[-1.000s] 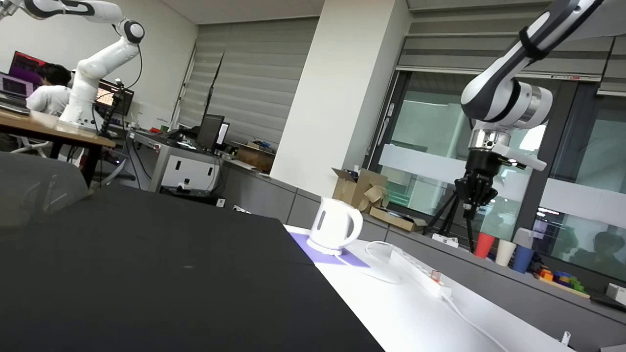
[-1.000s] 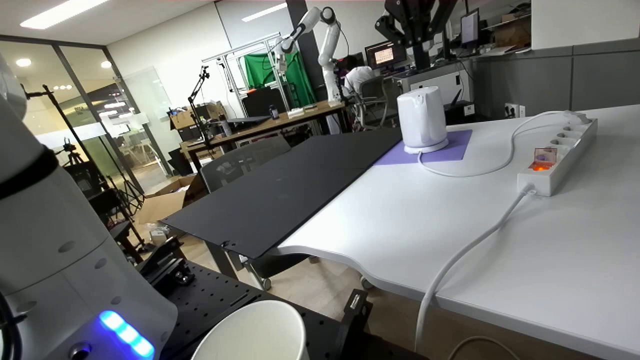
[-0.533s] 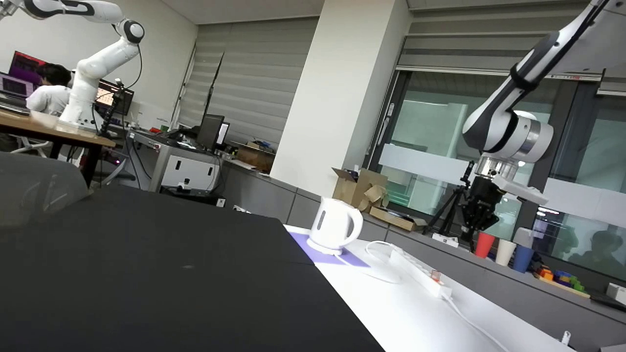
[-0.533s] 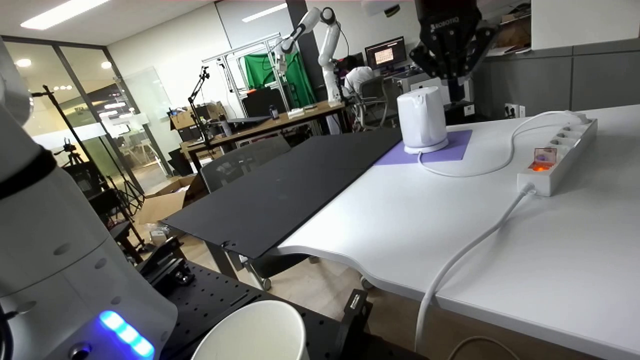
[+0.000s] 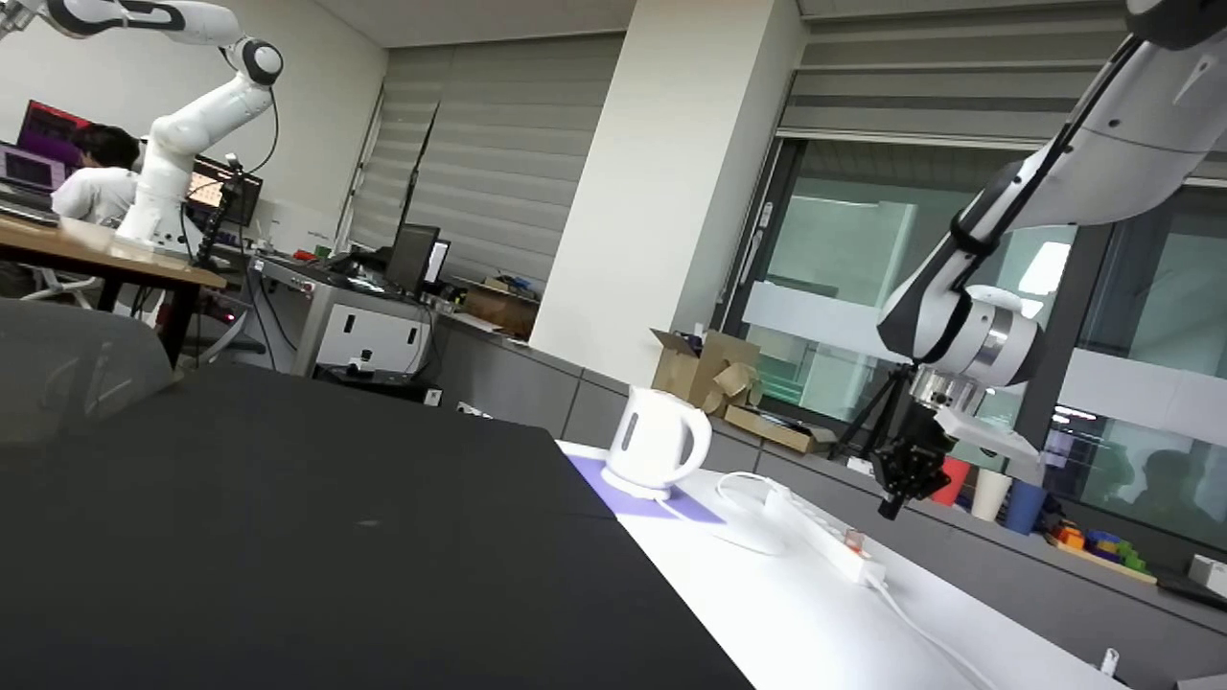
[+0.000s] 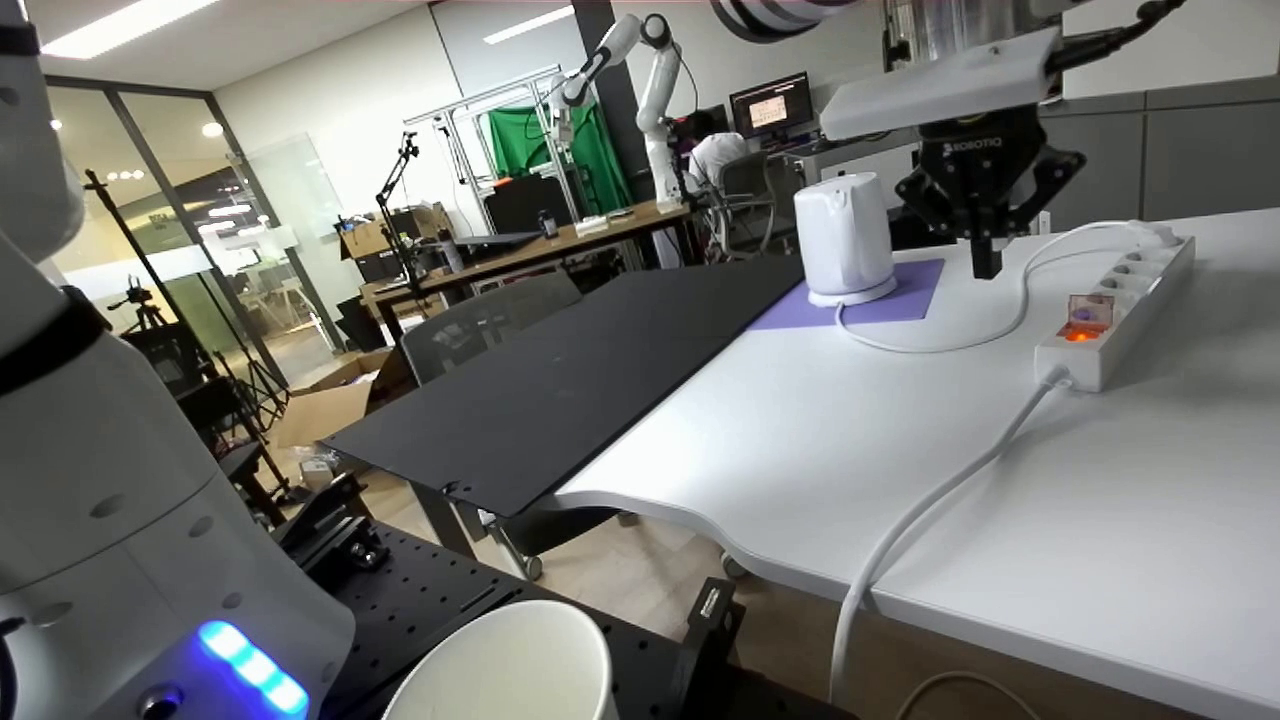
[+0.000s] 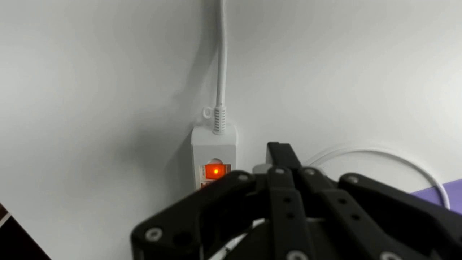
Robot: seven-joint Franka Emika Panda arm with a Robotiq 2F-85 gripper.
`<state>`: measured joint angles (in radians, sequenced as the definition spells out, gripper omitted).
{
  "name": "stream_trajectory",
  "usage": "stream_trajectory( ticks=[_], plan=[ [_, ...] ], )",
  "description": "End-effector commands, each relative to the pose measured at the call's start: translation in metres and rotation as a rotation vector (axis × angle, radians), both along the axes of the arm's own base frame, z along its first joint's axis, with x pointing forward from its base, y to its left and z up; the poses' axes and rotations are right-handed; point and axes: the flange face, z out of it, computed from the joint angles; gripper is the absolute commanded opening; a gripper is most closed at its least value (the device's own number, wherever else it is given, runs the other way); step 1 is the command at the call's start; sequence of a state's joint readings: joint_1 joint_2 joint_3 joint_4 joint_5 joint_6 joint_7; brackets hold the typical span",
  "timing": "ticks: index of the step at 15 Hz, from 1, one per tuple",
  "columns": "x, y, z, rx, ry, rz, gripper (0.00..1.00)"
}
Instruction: Push down on the first button from the right of the adaptor.
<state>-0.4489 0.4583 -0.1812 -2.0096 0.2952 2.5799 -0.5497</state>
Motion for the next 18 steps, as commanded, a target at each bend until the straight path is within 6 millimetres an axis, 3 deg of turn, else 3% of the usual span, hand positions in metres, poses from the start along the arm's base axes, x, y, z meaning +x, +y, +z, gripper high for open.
stream_trajectory(
  ticks=[1,4,5,8,18],
  plan=[
    [0.038,-0.031,-0.017,-0.019,0.008,-0.023,0.0],
    [0.054,-0.049,-0.035,-0.039,0.11,-0.04,0.0],
    [0.038,-0.034,-0.029,-0.031,0.056,-0.004,0.01],
    [0.048,-0.045,-0.042,-0.035,0.096,-0.014,0.01],
    [0.052,-0.047,-0.049,-0.025,0.105,-0.026,0.0]
  ],
)
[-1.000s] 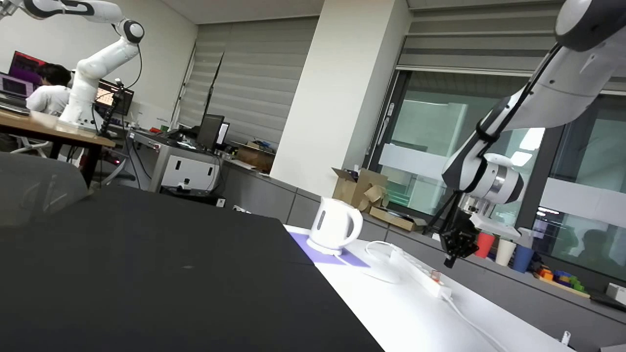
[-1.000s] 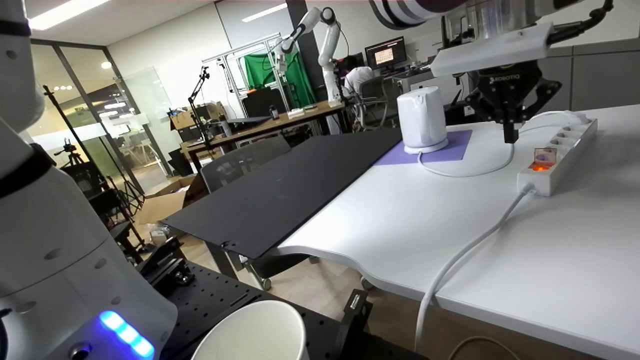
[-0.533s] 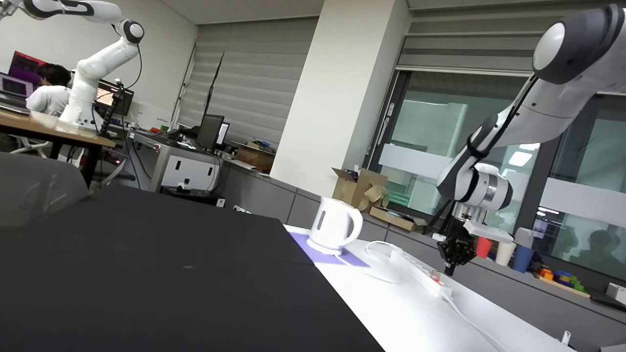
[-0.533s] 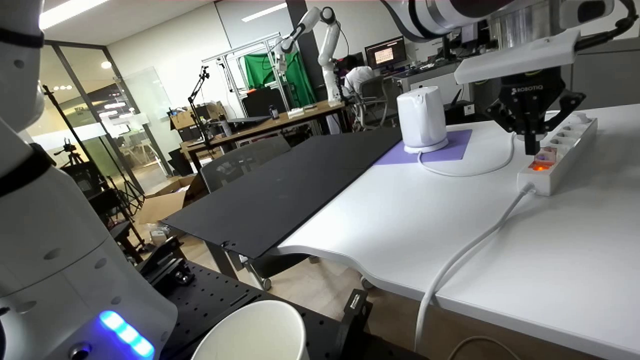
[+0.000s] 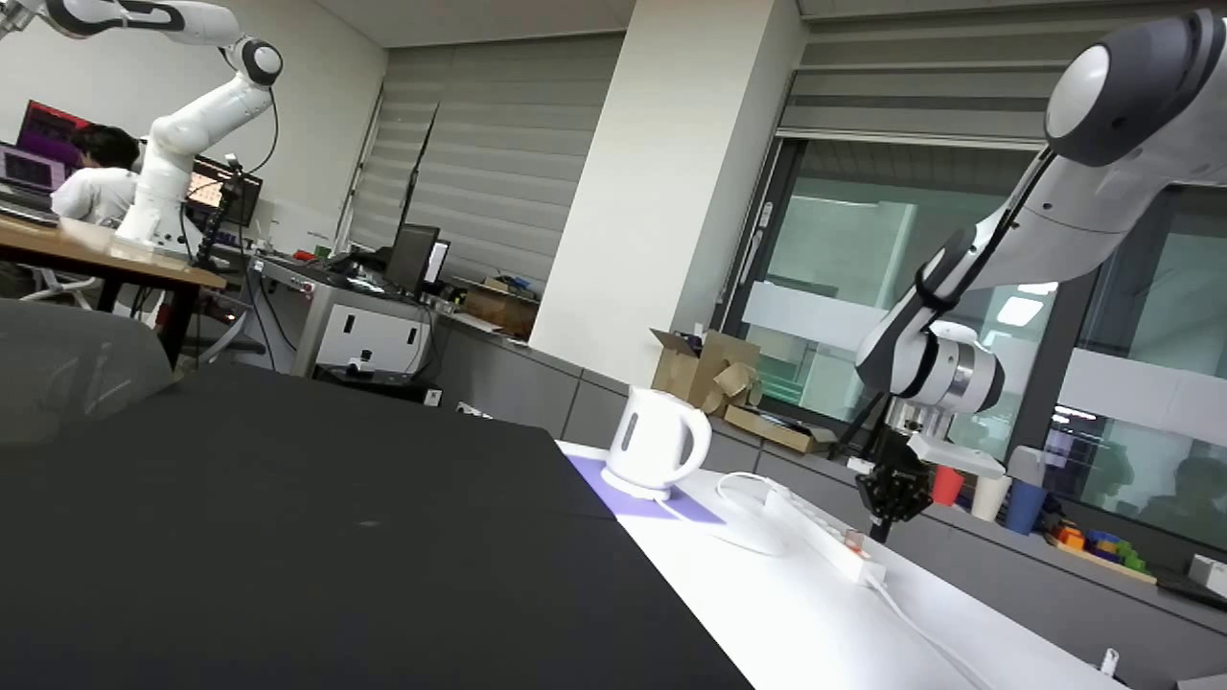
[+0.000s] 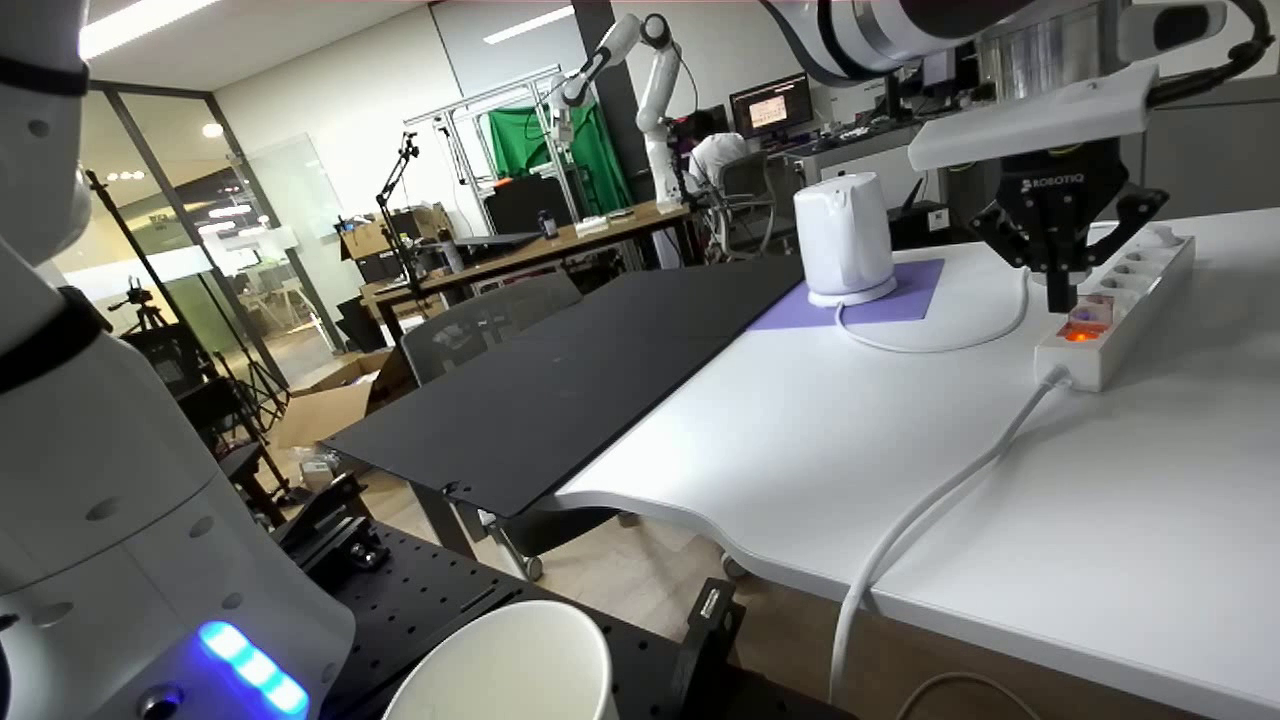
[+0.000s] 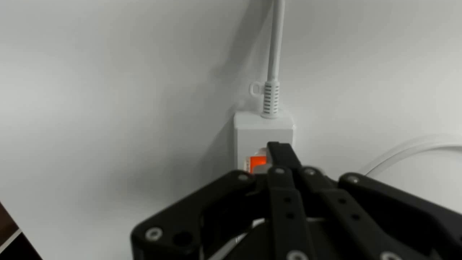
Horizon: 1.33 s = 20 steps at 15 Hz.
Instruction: Push down on the first button from the right of the adaptor.
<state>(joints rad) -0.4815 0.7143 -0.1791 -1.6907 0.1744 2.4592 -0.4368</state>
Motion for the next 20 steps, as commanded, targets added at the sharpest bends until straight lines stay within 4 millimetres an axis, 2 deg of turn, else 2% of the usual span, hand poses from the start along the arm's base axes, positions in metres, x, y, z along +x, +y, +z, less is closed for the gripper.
stream_trajectory(
  ticks=[1,9,20],
  plan=[
    [0.004,-0.002,-0.006,0.005,0.0,-0.012,0.0],
    [0.013,0.002,-0.029,0.002,-0.035,-0.011,0.0],
    [0.02,-0.007,-0.027,0.008,-0.022,-0.019,0.0]
  ],
)
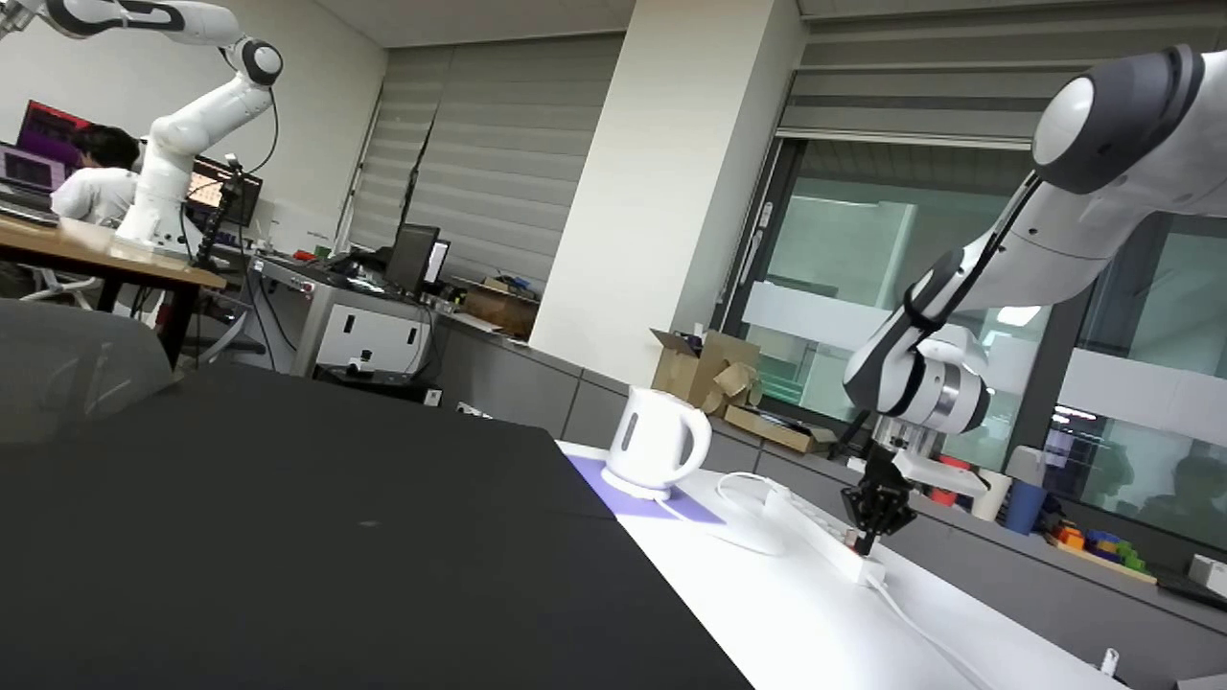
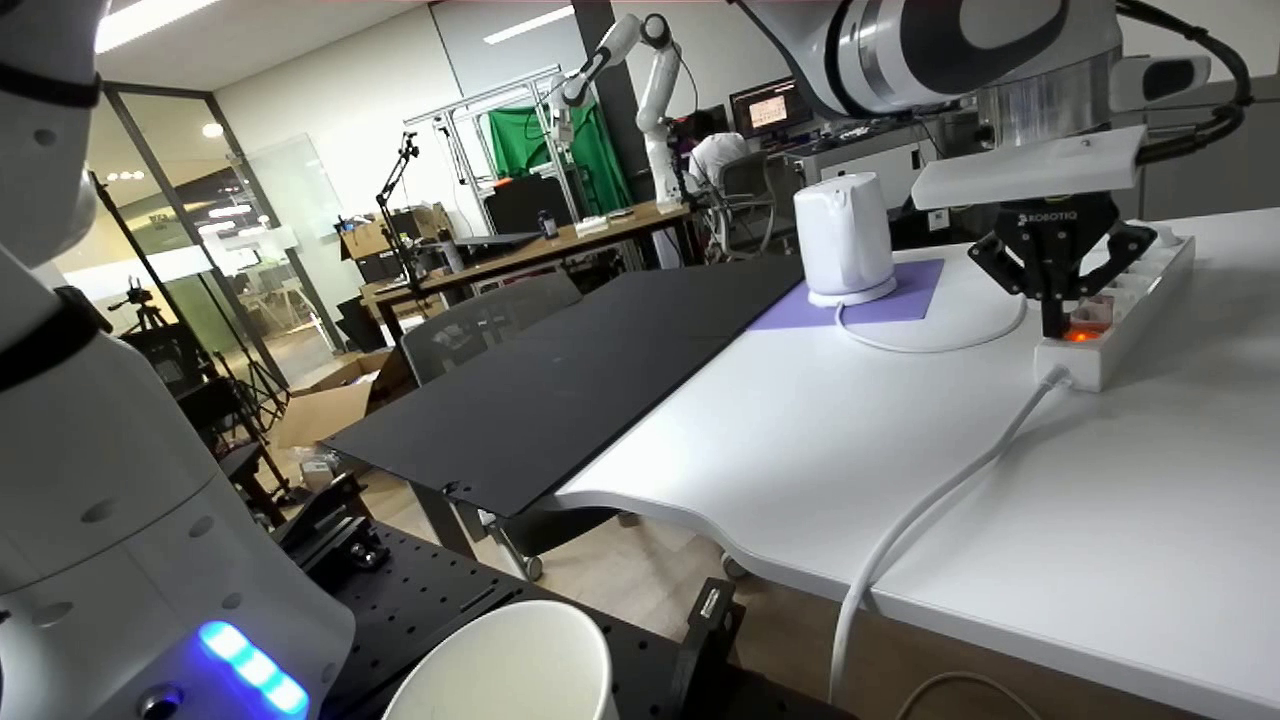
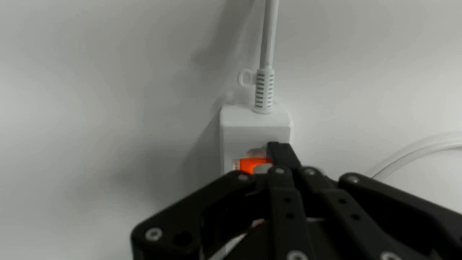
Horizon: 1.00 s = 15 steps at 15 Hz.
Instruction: Push down on the first button from the right of the adaptor.
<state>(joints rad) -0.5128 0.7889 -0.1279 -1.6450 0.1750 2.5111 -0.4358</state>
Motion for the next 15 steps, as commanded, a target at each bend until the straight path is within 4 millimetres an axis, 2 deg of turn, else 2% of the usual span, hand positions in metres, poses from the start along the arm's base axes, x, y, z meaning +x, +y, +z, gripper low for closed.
stream_trajectory(
  ticks=[1,7,15],
  plan=[
    [0.009,-0.012,0.003,0.004,0.006,-0.028,0.0],
    [0.013,-0.026,-0.002,0.032,0.003,-0.012,0.0],
    [0.018,-0.035,-0.011,0.089,-0.015,0.013,0.0]
  ],
)
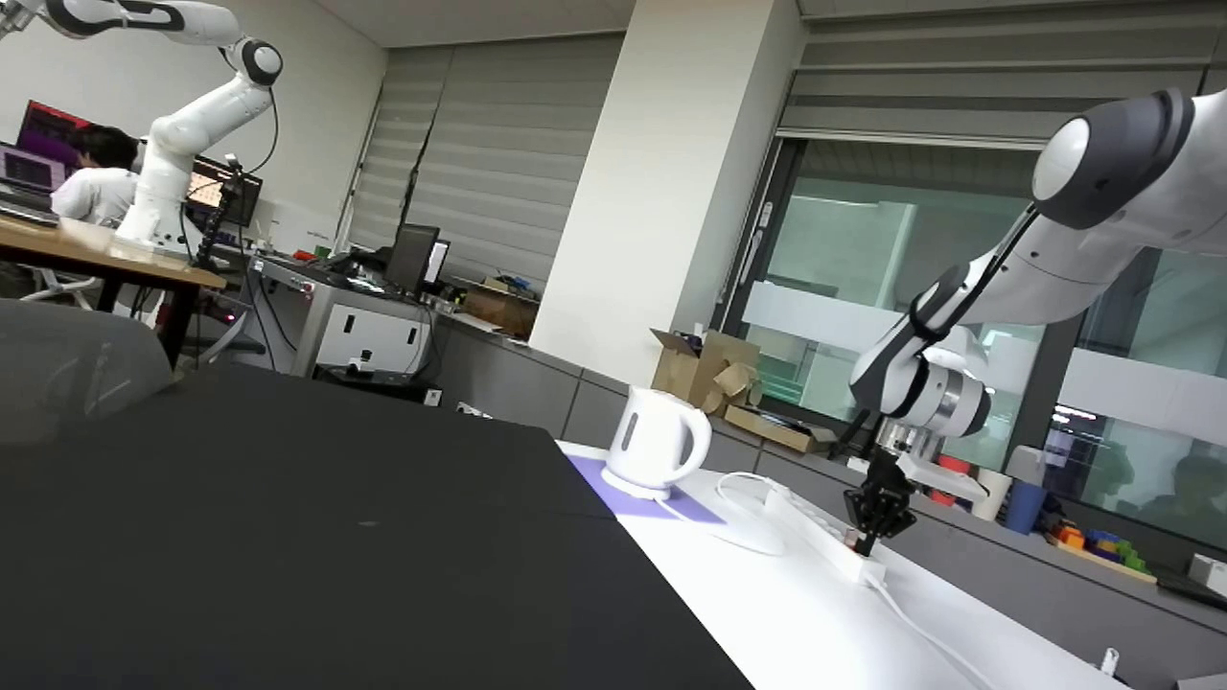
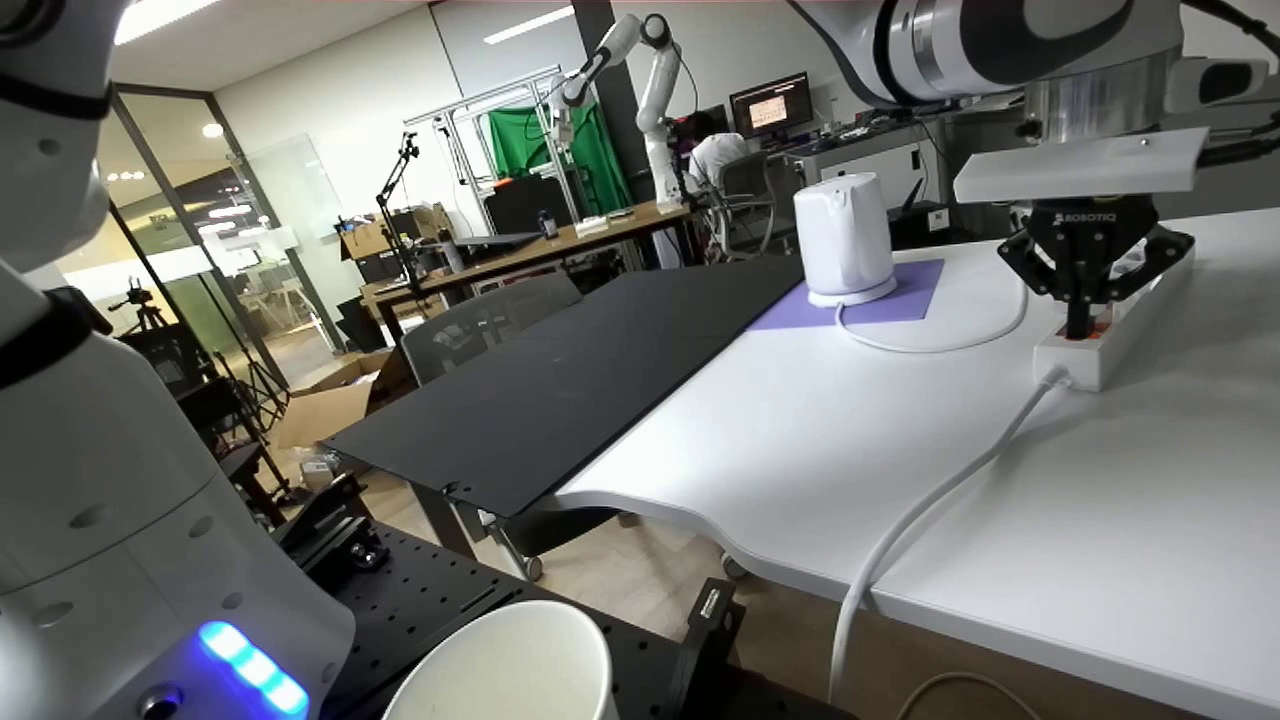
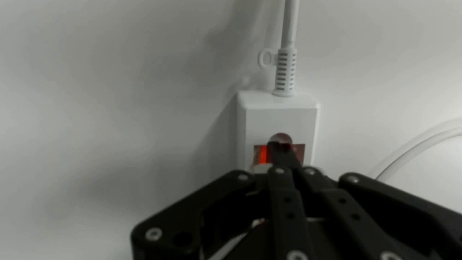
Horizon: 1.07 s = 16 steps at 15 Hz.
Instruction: Push down on the first button from the right of the adaptor.
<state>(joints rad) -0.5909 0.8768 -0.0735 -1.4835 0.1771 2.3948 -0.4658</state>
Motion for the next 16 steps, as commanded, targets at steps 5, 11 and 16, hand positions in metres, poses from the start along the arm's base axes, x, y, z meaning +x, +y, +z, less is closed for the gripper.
stream_trajectory(
  ticks=[5,11,16],
  plan=[
    [0.006,-0.002,-0.018,0.034,-0.035,0.062,0.0],
    [0.005,0.018,-0.033,-0.021,0.0,0.128,0.0],
    [0.009,0.043,-0.039,-0.209,0.004,0.244,0.0]
  ],
)
